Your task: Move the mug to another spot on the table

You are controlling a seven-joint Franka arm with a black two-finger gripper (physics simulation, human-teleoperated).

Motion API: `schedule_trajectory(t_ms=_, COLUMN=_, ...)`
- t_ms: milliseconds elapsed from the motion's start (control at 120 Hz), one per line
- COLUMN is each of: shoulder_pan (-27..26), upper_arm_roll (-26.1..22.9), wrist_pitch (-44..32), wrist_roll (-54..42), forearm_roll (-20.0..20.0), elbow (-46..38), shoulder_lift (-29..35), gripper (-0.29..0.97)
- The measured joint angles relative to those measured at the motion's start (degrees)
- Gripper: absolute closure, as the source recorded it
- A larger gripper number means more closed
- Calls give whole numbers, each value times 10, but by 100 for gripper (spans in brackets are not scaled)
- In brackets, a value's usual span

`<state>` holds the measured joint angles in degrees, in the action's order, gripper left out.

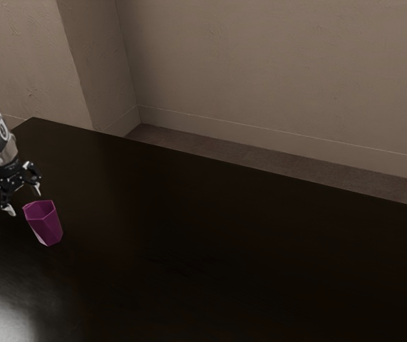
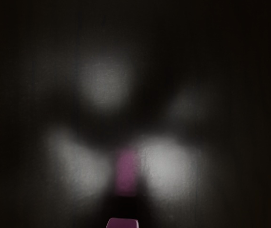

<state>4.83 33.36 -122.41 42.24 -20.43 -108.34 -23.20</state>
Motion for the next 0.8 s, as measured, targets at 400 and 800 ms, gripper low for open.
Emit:
schedule_trajectory(t_ms=400, shoulder_pan=3, upper_arm_roll=-10, wrist_pitch=-32, wrist_roll=-51, forearm_roll=-52, elbow=-34, shoulder_lift=-10, gripper=0)
schedule_trajectory(t_ms=800, shoulder_pan=4, upper_arm_roll=-10, wrist_pitch=-40, wrist_roll=-77, forearm_roll=-58, elbow=-37, shoulder_lift=-10, gripper=37)
